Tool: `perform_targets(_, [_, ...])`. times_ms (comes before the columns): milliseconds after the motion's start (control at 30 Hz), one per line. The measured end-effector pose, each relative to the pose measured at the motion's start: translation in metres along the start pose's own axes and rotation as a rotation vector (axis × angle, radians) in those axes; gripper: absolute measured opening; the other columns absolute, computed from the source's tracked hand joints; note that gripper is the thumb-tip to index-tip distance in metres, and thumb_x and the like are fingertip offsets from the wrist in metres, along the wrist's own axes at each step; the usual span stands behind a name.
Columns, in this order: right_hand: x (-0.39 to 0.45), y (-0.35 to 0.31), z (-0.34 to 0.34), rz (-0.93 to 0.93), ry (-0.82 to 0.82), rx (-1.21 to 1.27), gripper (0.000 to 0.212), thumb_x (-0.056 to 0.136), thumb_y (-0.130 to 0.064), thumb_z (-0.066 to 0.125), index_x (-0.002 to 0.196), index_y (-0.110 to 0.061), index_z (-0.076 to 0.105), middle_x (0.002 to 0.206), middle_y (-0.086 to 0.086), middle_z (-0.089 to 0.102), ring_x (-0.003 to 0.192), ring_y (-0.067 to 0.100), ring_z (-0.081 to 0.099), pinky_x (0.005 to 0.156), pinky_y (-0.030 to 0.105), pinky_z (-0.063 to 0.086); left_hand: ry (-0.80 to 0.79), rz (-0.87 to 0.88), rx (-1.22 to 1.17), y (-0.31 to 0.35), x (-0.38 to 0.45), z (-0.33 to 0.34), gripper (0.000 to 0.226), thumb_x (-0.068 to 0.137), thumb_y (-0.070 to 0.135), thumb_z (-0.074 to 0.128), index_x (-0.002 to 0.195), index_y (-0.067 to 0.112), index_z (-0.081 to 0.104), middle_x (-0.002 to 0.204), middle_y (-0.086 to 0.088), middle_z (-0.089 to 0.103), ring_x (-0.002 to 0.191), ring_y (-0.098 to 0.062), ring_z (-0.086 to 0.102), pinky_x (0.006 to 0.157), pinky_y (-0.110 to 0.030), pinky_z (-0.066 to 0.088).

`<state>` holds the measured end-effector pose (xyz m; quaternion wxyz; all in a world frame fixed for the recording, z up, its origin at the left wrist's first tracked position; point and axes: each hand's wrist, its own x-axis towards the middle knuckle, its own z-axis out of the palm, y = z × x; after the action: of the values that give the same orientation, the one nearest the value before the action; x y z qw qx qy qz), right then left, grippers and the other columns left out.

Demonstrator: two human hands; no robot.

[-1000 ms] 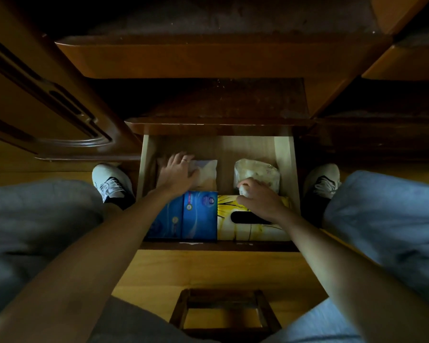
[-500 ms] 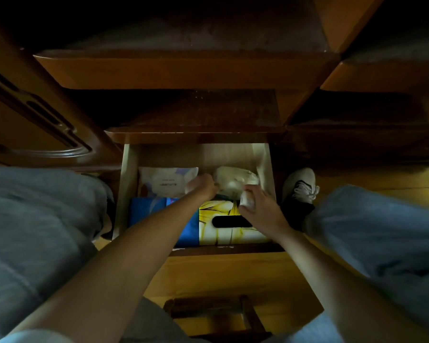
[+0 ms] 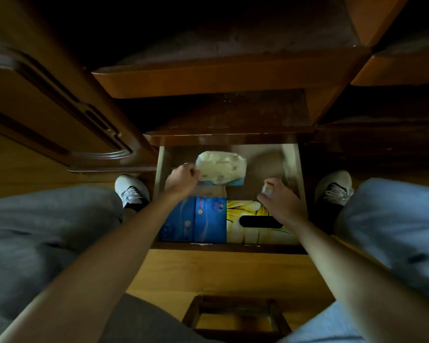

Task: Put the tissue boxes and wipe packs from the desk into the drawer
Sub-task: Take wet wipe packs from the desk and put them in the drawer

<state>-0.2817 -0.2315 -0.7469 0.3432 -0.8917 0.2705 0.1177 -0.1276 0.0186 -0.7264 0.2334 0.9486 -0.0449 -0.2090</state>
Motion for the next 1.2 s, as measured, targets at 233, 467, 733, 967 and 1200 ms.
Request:
perform_targets(233, [0.015, -0.018, -0.005, -0.055, 0.014, -0.181, 0.043, 0.092, -0.040, 0.061, 0.133, -0.029, 0.051, 0.119, 0.004, 0.063, 0.115, 0.031, 0.054, 0.084, 0.037, 0.047, 0.051, -0.038, -0.173, -0.013, -0.012, -0.004, 0.017, 0.103, 0.038, 0.049, 0.103, 0.026, 0.061, 0.089, 0.001, 0.071, 0.073, -0.014, 0.072, 0.071, -0.043, 0.062])
perform_targets(467, [0.036, -0.009, -0.018, -0.103, -0.290, -0.570, 0.039, 0.100, -0.013, 0.047, 0.135, -0.027, 0.060, 0.138, 0.005, 0.061, 0.126, 0.027, 0.057, 0.098, 0.038, 0.046, 0.008, 0.009, -0.160, 0.025, -0.007, 0.021, 0.014, 0.102, 0.038, 0.053, 0.099, 0.026, 0.062, 0.085, 0.006, 0.069, 0.069, -0.007, 0.070, 0.062, -0.030, 0.060])
perform_targets(733, [0.049, -0.020, -0.027, -0.132, -0.049, -0.684, 0.037, 0.102, -0.016, 0.053, 0.139, -0.015, 0.049, 0.138, 0.017, 0.046, 0.108, 0.036, 0.064, 0.078, 0.041, 0.055, -0.371, -0.202, -0.452, 0.067, -0.006, 0.067, 0.024, 0.095, 0.031, 0.061, 0.090, 0.010, 0.072, 0.068, 0.004, 0.076, 0.058, -0.008, 0.072, 0.061, -0.029, 0.060])
perform_targets(967, [0.051, -0.023, -0.026, -0.170, -0.217, -0.599, 0.035, 0.104, -0.017, 0.046, 0.135, -0.019, 0.061, 0.136, 0.016, 0.047, 0.113, 0.037, 0.061, 0.091, 0.045, 0.053, -0.026, 0.273, 0.018, 0.074, 0.002, 0.059, 0.028, 0.096, 0.044, 0.057, 0.101, 0.020, 0.069, 0.094, 0.002, 0.065, 0.089, -0.015, 0.063, 0.067, -0.031, 0.051])
perform_targets(1200, [0.048, -0.024, -0.027, -0.124, -0.178, -0.664, 0.044, 0.096, -0.005, 0.056, 0.140, -0.009, 0.052, 0.146, 0.019, 0.039, 0.107, 0.034, 0.066, 0.079, 0.041, 0.056, -0.260, 0.296, 0.255, 0.081, 0.005, 0.074, 0.033, 0.097, 0.027, 0.060, 0.123, 0.007, 0.063, 0.123, -0.013, 0.062, 0.112, -0.032, 0.063, 0.084, -0.039, 0.052])
